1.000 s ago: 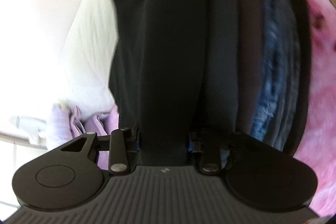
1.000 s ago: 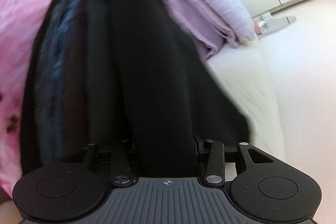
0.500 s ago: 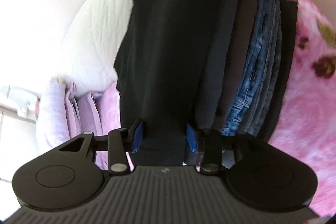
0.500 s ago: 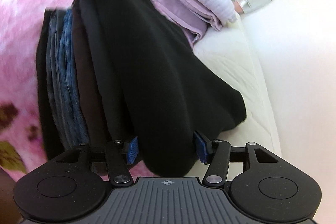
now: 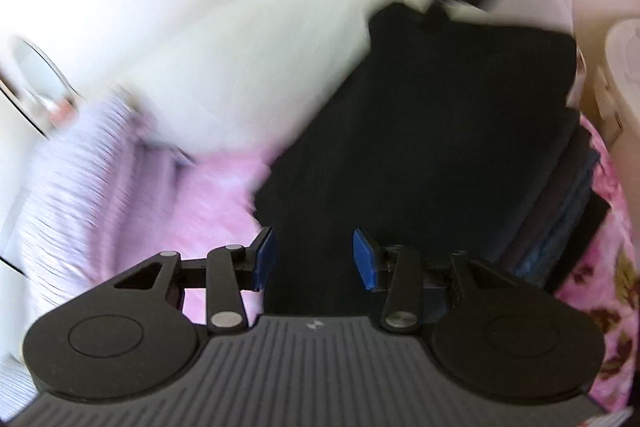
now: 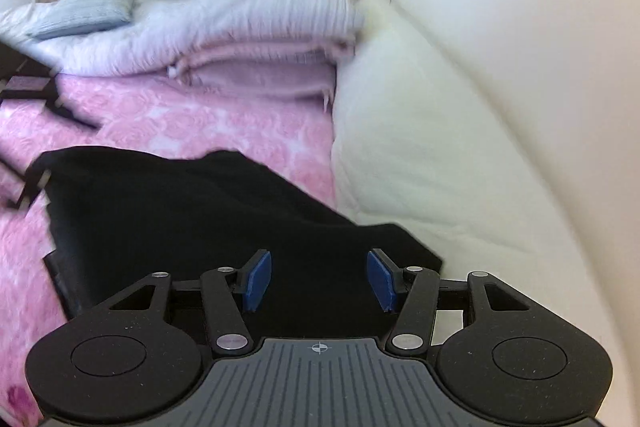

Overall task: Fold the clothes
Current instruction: 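Lower the hoodie onto the clothes stack and open both tools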

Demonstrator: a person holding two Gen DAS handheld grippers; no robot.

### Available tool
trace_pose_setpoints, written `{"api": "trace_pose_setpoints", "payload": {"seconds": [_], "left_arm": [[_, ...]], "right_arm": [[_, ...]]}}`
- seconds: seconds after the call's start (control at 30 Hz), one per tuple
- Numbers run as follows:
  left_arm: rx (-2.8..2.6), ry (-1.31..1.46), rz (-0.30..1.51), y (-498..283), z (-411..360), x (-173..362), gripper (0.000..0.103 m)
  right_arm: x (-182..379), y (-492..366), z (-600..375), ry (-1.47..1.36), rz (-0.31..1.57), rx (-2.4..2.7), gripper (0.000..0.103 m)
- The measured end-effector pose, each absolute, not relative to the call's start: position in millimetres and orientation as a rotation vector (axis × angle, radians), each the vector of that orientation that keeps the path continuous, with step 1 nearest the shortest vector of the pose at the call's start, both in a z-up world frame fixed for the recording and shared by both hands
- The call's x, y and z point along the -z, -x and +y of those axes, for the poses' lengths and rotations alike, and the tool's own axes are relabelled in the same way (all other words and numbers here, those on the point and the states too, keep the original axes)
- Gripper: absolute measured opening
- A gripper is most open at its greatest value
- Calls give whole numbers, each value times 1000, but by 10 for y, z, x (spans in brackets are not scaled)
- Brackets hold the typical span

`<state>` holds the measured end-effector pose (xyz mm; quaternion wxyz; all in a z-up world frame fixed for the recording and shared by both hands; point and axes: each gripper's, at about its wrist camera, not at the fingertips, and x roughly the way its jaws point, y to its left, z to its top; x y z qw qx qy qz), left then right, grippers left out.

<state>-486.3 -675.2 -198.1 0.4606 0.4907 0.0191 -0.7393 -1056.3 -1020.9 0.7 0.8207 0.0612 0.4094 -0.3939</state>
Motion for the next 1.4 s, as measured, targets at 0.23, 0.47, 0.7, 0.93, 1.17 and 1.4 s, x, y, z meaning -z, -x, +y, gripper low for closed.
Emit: {"api": "trace_pose_setpoints", "payload": {"seconds": [0.23, 0.47, 0.7, 0.93, 1.17, 1.4], "left_arm": [[1816, -1208, 1, 5000, -6611, 2360, 8], [1859, -1021, 188, 4738, -6979, 1955, 30], [1898, -977, 498, 4648, -8011, 2054, 30], [1781, -1147, 496, 4669, -8193, 2375, 38], [1761, -1091, 504, 4278, -7781, 2103, 36], [1747, -1069, 562, 4165, -7138, 2107, 42]], "right_arm": [[463, 10757, -11205, -614, 869, 833, 53], [-7, 10956, -10891, -500, 884, 841, 54], [41, 11169, -10384, -515, 809, 908, 54], [184, 11292, -9975, -529, 793, 958, 54], [215, 11562, -9803, -616, 753, 905, 54], [48, 11590, -9497, -648, 715, 943, 60]]}}
